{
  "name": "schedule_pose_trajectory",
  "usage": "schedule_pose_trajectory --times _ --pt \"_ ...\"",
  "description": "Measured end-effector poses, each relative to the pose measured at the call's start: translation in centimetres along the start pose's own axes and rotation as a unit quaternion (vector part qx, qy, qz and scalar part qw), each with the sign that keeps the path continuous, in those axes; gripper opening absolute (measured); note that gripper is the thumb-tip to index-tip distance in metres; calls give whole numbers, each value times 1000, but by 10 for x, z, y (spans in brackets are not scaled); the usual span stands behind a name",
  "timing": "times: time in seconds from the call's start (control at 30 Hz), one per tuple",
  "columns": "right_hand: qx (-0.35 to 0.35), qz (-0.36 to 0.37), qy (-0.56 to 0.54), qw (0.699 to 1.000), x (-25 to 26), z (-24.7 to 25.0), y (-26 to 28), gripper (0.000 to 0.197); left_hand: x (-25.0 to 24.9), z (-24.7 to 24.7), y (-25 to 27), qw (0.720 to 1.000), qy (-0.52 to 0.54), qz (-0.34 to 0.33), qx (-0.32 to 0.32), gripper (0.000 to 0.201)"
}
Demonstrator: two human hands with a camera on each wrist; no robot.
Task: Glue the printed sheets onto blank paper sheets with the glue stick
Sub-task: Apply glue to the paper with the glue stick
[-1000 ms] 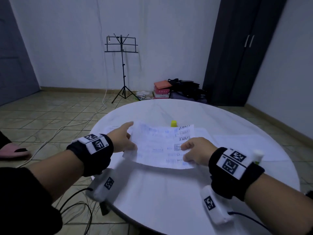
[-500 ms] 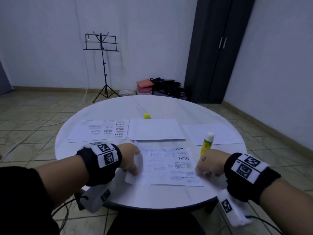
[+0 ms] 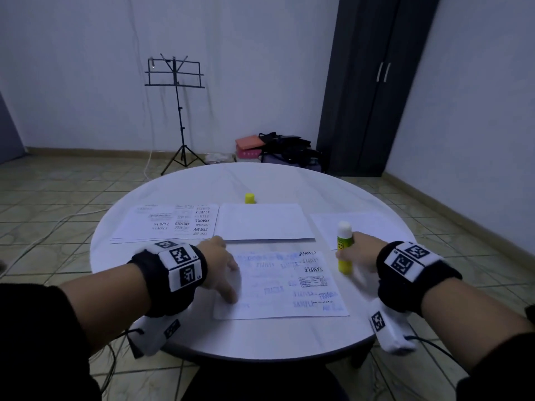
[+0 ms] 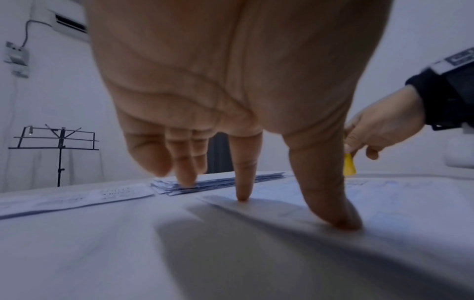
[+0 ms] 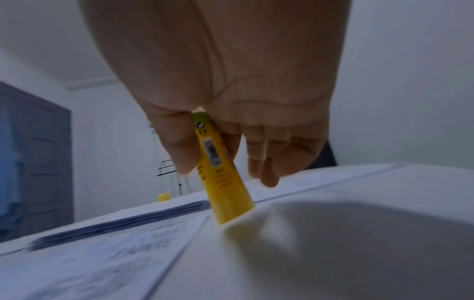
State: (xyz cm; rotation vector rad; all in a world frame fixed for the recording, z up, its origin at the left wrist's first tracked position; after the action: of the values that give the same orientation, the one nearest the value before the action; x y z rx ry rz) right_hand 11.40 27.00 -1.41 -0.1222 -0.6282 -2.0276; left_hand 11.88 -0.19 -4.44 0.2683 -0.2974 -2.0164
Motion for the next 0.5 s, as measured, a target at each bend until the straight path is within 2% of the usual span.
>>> schedule_pose_trajectory --times 0.1,0.23,0.37,0.5 --pt "-18 29 -33 999 31 -1 5 27 2 -1 1 999 -38 -6 16 77" --pt "-18 91 -117 989 79 -9 17 41 7 -8 0 999 -20 16 24 74" --pt "-19 170 -144 975 123 -21 37 33 10 -13 2 999 -8 3 33 70" --pt "-5 205 -156 966 154 -36 50 22 9 -12 7 999 -10 -37 36 70"
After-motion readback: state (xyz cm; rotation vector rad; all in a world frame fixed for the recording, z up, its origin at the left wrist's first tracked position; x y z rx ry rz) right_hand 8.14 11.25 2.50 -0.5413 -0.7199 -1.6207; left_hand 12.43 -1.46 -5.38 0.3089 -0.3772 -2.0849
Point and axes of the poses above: each hand's wrist, its own y-axis away from the middle knuckle, its own z-axis out of the back of the hand, x = y × z, the point moved 9 cm from there along -y, towards the middle knuckle, and after that the axes turned 15 degrees about -z, right-handed, at the moved point
